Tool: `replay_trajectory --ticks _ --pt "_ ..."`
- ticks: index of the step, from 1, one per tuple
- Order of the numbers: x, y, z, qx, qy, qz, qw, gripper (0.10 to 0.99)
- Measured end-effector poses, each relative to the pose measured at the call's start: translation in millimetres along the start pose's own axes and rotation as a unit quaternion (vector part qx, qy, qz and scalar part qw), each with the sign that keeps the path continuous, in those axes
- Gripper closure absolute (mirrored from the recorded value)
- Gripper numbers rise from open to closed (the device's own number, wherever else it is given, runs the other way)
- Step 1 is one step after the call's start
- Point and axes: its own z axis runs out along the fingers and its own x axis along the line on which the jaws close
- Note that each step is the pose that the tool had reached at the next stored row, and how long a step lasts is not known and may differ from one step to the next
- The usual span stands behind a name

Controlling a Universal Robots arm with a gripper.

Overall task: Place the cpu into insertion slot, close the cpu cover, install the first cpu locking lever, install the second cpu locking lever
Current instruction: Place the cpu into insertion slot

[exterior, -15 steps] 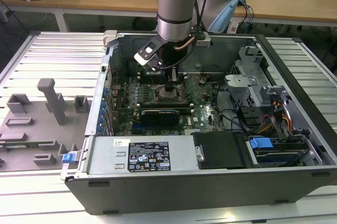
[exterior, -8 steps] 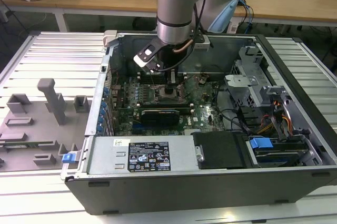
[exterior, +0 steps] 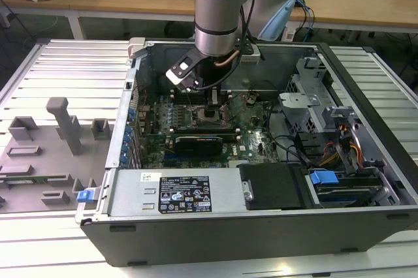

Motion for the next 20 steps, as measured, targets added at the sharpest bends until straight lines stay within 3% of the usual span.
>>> replay_trajectory --ticks 10,13,15,20 --pt "0.3 0.2 -0.8 -0.0007 0.0010 0.000 1.0000 0.980" --pt "0.0 0.2 -7.6 -0.0002 0.0003 0.000 1.0000 0.980" --pt "0.0 0.3 -17.6 -0.0005 0.0002 0.000 1.0000 0.980" --pt "-0.1 0.6 -34.2 -0.0022 0.0001 0.000 1.0000 0.980"
